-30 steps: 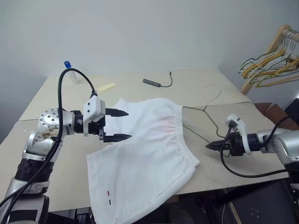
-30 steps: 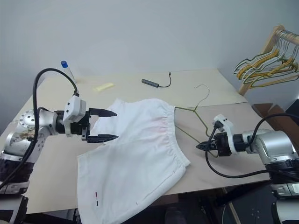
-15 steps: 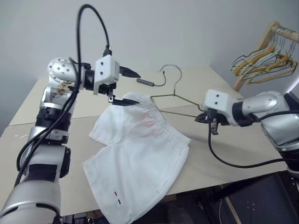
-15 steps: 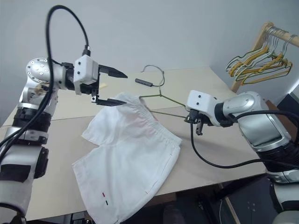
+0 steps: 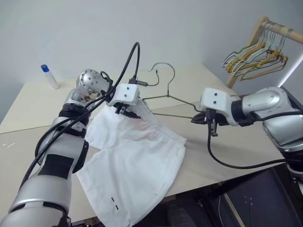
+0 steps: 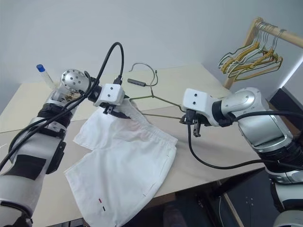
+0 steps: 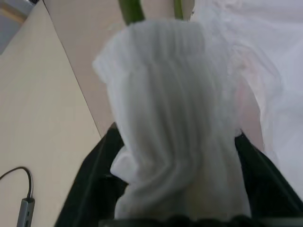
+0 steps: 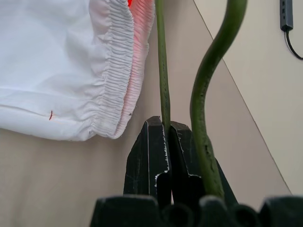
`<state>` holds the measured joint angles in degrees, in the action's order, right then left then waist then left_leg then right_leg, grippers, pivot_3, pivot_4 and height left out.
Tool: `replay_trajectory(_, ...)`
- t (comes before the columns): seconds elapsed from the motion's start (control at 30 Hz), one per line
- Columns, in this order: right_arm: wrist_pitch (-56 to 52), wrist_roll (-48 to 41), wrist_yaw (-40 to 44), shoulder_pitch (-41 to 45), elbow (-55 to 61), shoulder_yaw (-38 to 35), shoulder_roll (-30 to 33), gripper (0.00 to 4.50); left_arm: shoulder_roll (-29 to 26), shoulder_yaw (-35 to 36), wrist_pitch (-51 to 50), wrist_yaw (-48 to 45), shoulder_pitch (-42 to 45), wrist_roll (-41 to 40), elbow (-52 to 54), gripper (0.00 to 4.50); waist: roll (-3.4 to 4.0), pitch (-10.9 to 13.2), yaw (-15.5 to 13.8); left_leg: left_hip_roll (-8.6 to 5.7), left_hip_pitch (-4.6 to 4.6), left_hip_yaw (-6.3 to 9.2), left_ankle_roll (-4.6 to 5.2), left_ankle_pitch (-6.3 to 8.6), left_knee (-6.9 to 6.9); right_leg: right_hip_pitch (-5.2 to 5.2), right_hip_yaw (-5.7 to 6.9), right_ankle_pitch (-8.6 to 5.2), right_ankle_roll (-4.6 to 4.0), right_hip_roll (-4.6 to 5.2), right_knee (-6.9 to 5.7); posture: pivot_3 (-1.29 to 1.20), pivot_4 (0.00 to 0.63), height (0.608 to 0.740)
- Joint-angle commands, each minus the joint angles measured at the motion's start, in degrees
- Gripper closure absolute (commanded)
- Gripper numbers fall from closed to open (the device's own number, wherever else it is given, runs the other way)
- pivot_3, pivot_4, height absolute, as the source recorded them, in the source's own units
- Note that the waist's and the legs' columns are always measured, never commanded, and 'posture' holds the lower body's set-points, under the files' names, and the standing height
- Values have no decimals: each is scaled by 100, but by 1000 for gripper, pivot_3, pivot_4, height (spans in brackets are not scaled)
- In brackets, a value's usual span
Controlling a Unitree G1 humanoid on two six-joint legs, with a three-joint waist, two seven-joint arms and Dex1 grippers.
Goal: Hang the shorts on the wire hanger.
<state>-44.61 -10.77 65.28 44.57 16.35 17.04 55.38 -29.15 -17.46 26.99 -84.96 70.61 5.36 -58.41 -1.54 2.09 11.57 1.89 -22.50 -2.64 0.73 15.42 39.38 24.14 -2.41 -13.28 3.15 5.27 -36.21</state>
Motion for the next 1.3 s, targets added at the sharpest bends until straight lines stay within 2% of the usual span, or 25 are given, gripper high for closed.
replay_trajectory(0.03, -67, -106, -10, 184, 151, -287, -20, 4500, 12, 197, -75, -31, 103, -137, 61, 3125, 0, 0, 41, 0, 0, 3, 0, 0, 0, 0, 0, 0, 0, 1, 0, -225, 0, 740)
replay_trajectory(0.17, 47, -106, -23, 149, 127, -307, -43, 4500, -26, 281, -231, -224, -9, -240, 175, 4403, 0, 0, 102, -1, 3, 15, 0, 0, 0, 0, -1, 0, 0, 0, -5, -224, 0, 740)
replay_trajectory(0.23, 116, -99, -63, 110, 104, -342, -77, 4500, -44, 339, -437, -249, -40, -304, 240, 4488, 0, 0, 138, 0, 4, 26, 0, 0, 0, -1, 0, 0, 1, 0, -7, -223, 0, 740)
replay_trajectory(0.33, 215, -52, -147, 3, 38, -422, -71, 3730, -107, 478, -889, -393, -114, -444, 353, 4488, 0, 0, 181, -2, 3, 43, 0, 0, 0, -1, -1, 0, 1, 0, -8, -222, 0, 740)
replay_trajectory(0.47, 41, -147, -465, -367, -244, -1105, 44, 2393, -258, 698, -1481, -455, -362, -641, 661, 4488, 0, 0, 181, -3, 4, 53, 0, 0, 0, -2, 0, 0, 1, 1, -10, -214, 0, 740)
replay_trajectory(0.63, -342, -391, -880, -1667, -405, -2240, 138, 915, -546, 848, -1977, -362, -753, -718, 1077, 4488, 0, 0, 154, -5, 5, 57, 0, 0, -1, -6, 1, 1, 2, 4, -11, -202, 0, 740)
replay_trajectory(0.73, -738, -765, -1098, -2427, -132, -2682, -222, 23, -608, 897, -2142, -251, -882, -715, 1247, 4488, -1, -1, 114, -5, 9, 58, 0, 0, -2, -11, 0, 1, 2, 3, -13, -200, 0, 740)
replay_trajectory(0.9, -1372, -1489, -1983, -3212, 519, -2630, -1994, 23, -612, 903, -2286, -171, -906, -703, 1316, 4488, -1, -4, 137, -3, 28, 63, 0, 0, 0, -18, -10, 3, 1, -5, -44, -202, 0, 740)
replay_trajectory(1.03, -1499, -1649, -2570, -3069, 297, -2442, -2961, 23, -608, 895, -2322, -162, -861, -689, 1282, 4488, 2, -5, 171, -9, 29, 60, -2, -2, 0, -12, -18, 3, 2, 0, -53, -201, 0, 740)
replay_trajectory(1.17, -1587, -1749, -2926, -2690, -62, -2313, -3571, 23, -595, 877, -2350, -156, -849, -673, 1285, 4488, 2, -5, 179, -8, 23, 66, -2, -1, 1, -10, -14, 3, 2, -2, -53, -201, 0, 740)
replay_trajectory(1.3, -1730, -1956, -2902, -2471, -94, -2154, -3689, 903, -599, 872, -2379, -164, -853, -669, 1311, 4488, 2, -5, 170, -9, 14, 74, -1, -1, 0, -9, -9, 3, 2, -2, -68, -194, 0, 740)
